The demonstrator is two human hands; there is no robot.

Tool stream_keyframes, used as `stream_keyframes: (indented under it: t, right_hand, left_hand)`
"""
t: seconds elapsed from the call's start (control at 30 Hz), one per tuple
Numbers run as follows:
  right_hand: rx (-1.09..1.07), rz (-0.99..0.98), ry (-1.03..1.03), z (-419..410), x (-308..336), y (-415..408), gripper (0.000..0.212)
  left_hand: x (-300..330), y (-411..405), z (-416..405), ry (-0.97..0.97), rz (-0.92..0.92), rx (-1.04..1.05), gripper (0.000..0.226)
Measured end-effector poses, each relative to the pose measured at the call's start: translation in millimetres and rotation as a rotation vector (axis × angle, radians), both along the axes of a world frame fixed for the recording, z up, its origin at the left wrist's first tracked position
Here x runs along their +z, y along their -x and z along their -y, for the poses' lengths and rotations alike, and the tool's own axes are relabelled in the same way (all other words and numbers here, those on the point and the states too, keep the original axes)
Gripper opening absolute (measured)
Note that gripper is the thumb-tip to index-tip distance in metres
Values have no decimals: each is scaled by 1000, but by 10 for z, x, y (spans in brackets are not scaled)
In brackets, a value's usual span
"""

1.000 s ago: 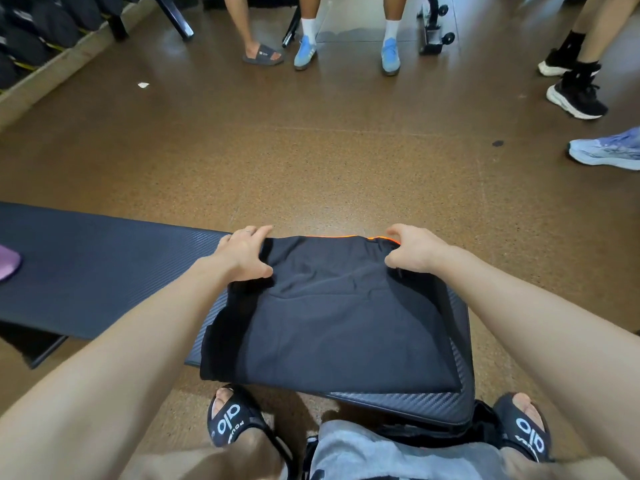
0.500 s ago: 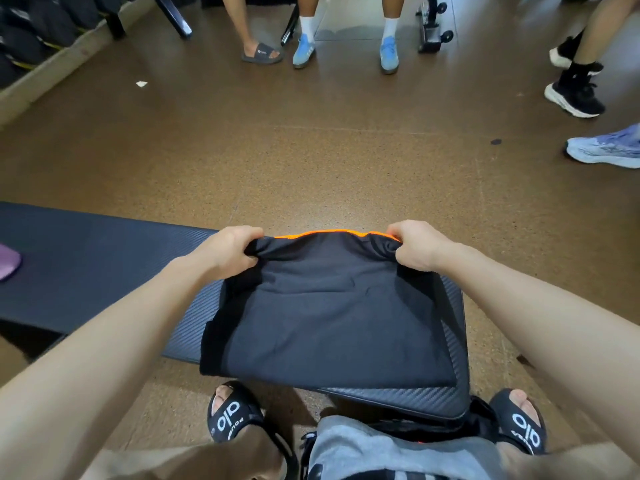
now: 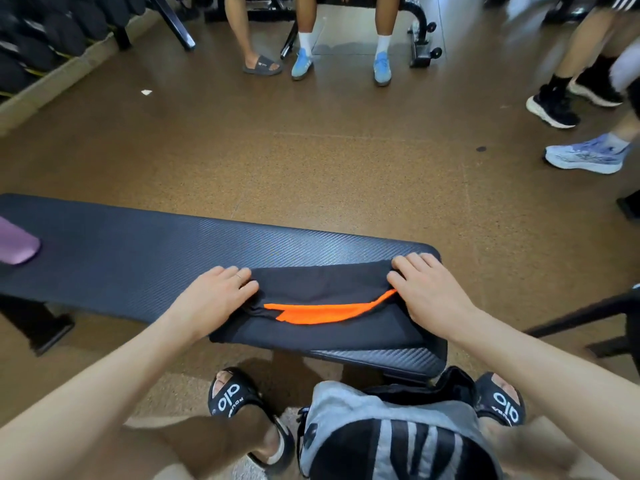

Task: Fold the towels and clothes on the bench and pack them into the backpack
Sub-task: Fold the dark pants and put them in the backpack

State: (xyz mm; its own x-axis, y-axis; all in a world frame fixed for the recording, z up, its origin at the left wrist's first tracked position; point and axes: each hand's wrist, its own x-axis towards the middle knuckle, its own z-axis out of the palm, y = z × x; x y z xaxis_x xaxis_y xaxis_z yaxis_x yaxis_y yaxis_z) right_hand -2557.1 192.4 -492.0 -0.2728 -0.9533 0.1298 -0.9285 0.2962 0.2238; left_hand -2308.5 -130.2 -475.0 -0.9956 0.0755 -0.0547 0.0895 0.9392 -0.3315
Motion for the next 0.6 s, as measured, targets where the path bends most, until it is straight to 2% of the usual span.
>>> stream_keyframes:
  t: [0.17,0.3,0.37,0.43,0.5,0.53,0.6]
  right_hand:
    - [-70,83,-130,53,181,-47,22]
    - [-99,241,-137,183,312,-37,51]
    - [-109,351,-63,312,310,-8,47]
    - [-103,413,-16,459,277,68,34]
    - [-115,472,-43,574,241,158,20]
    - [-132,496,-88,610,240,195,18]
    - [-162,525,-178,650,234,250,26]
  left_hand:
    - [5,-26,3,70,35,155,23]
    - [175,92,-27,109,115,234,40]
    - [279,239,-47,92,105,239,50]
    - [331,454,-106,-57,95,202,56]
    - [326,696,-221,-287,159,236,58]
    - [292,796,-278,-374,199,278,58]
    - [189,907,-336,-432,291,348,59]
